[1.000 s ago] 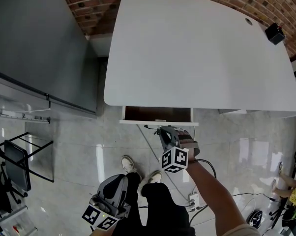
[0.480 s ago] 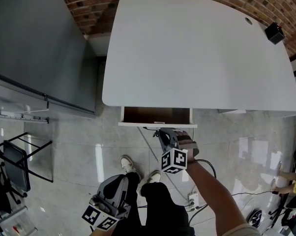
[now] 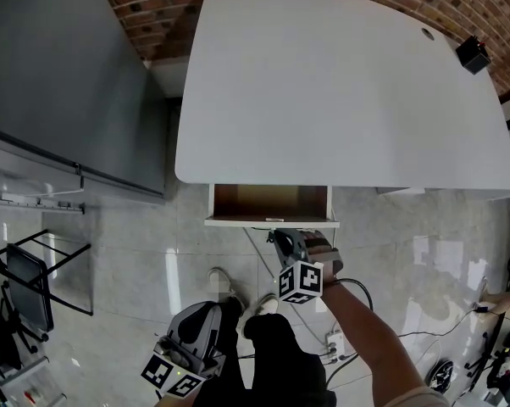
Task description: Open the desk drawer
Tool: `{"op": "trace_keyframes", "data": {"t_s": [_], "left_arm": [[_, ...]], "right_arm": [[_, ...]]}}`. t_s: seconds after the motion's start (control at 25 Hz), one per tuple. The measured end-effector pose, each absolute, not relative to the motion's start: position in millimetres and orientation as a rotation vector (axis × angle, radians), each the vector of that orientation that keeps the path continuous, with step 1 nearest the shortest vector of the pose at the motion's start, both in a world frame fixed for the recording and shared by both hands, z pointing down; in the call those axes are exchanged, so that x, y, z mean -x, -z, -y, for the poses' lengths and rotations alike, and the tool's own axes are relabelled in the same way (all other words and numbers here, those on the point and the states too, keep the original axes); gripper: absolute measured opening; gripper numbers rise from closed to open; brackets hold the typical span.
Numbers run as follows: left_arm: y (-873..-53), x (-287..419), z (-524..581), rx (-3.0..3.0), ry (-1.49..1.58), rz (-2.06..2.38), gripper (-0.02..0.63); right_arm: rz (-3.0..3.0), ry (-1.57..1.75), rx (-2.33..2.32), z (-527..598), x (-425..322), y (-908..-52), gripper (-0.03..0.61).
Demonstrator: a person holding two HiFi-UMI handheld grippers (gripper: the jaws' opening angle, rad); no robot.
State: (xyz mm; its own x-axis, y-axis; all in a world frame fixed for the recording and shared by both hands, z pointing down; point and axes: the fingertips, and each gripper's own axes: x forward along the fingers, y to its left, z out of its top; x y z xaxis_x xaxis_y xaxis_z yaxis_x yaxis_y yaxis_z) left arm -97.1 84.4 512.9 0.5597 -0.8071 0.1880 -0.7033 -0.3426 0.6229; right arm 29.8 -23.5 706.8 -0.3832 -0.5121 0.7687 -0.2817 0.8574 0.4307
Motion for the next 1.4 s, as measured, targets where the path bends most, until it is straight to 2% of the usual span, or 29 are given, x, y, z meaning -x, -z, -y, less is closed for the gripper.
{"op": "trace_keyframes", "data": {"t_s": [0.88,1.04,1.4], "left_arm": [[-512,99,-92,-2.084,0.18,1.225,0.009],[-505,101,-97,-2.08,0.163,1.224,0.009],[-474,94,-86,-2.105,0.165,1.22,0.009]], "right_arm": [[1.973,0.317,-0.645,18,-28,-716,0.032],[1.98,0.296,-0.646,13,-29,-710,0.094],[1.982,0.179,-0.686,-20,-45,-675,0.11]]}}
